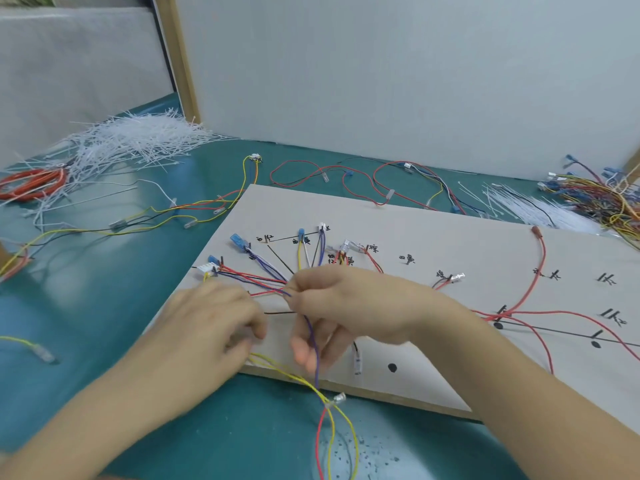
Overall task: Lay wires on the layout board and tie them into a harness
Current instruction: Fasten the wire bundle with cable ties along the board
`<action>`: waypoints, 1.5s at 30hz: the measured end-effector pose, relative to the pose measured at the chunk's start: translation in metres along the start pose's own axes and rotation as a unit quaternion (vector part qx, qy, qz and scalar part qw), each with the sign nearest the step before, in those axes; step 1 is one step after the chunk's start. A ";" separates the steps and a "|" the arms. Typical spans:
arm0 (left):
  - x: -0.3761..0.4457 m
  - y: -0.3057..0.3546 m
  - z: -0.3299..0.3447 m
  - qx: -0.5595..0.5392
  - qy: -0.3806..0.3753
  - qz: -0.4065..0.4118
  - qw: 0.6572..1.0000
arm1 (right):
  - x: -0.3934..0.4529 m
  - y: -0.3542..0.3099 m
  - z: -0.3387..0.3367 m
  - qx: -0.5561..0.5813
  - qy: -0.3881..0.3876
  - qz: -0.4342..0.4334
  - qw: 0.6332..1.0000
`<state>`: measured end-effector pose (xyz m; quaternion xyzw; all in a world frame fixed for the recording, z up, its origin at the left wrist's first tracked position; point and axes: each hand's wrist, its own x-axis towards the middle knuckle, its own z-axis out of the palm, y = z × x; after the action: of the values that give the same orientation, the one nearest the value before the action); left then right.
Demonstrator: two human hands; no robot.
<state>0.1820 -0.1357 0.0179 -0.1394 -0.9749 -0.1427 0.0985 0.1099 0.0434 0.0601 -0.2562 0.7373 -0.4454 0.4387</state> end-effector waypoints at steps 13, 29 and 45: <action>-0.007 0.045 0.020 -0.217 -0.061 0.041 0.973 | -0.013 0.030 0.008 0.117 0.064 -0.030 0.991; 0.005 0.068 0.023 -0.502 -0.058 -0.096 0.858 | -0.018 0.035 0.003 0.099 0.124 -0.038 0.987; -0.003 0.069 0.027 -0.464 -0.262 -0.070 0.843 | -0.034 0.027 -0.028 0.415 0.129 -0.100 0.895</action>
<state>0.2014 -0.0642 0.0087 -0.1321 -0.7915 -0.5433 -0.2467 0.1020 0.0947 0.0571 -0.0638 0.5057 -0.7817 0.3594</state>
